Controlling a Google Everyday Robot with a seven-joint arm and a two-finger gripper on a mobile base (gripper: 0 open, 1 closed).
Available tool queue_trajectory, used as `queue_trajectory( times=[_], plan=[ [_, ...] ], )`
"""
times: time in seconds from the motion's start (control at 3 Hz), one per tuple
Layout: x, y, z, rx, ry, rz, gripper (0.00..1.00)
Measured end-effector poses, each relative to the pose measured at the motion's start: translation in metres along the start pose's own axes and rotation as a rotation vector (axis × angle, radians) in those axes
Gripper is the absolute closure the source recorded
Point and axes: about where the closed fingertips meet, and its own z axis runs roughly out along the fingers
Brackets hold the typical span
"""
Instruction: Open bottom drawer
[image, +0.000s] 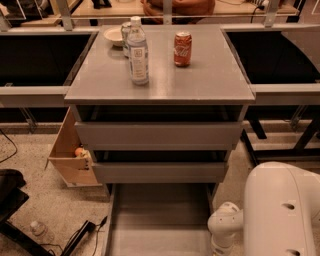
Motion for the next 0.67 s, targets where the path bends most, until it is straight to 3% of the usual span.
queue_trajectory(
  times=[0.67],
  plan=[
    [0.0000,0.0000,0.0000,0.000,0.000,0.000,0.16]
  ],
)
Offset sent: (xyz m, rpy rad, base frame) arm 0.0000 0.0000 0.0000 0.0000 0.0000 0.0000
